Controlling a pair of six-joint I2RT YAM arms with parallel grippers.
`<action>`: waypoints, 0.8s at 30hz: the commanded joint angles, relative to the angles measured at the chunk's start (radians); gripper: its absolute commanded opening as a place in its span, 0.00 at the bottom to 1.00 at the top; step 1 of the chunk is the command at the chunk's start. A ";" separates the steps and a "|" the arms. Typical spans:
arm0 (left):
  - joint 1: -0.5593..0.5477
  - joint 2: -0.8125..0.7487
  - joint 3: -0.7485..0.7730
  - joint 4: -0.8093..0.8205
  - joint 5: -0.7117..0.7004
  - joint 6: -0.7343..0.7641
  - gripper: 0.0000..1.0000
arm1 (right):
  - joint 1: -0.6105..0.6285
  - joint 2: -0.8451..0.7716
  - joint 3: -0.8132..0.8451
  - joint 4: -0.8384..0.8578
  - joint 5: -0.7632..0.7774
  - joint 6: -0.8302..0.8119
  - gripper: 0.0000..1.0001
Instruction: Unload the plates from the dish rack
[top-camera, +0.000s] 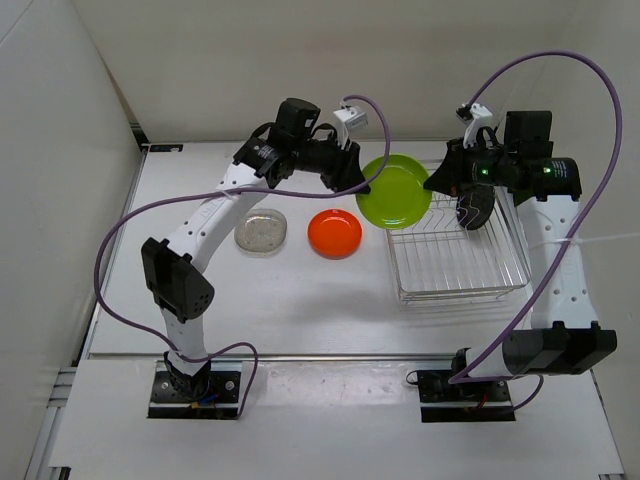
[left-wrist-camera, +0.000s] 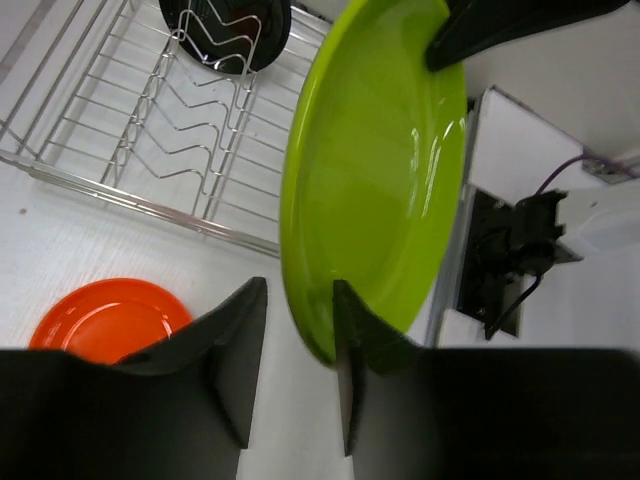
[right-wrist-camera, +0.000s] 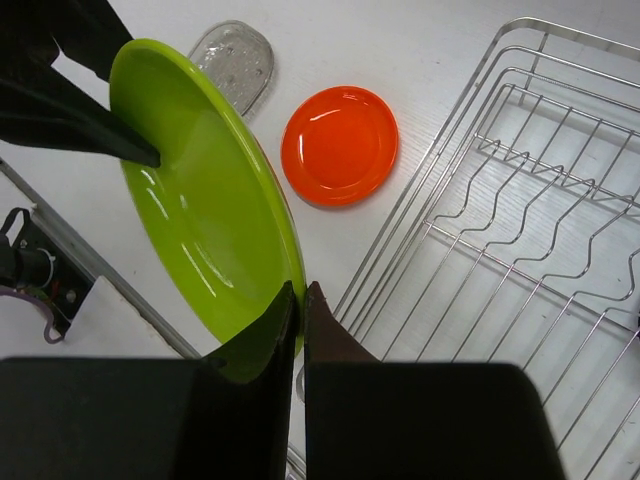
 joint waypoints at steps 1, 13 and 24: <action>-0.011 0.003 0.056 0.011 0.003 -0.014 0.41 | 0.003 -0.022 0.028 0.010 -0.048 -0.009 0.00; -0.011 -0.041 -0.061 0.040 -0.205 0.005 0.11 | 0.003 -0.051 -0.033 0.048 0.080 0.028 1.00; 0.171 0.106 -0.141 0.022 -0.224 0.123 0.11 | 0.003 -0.097 -0.076 0.093 0.316 0.076 1.00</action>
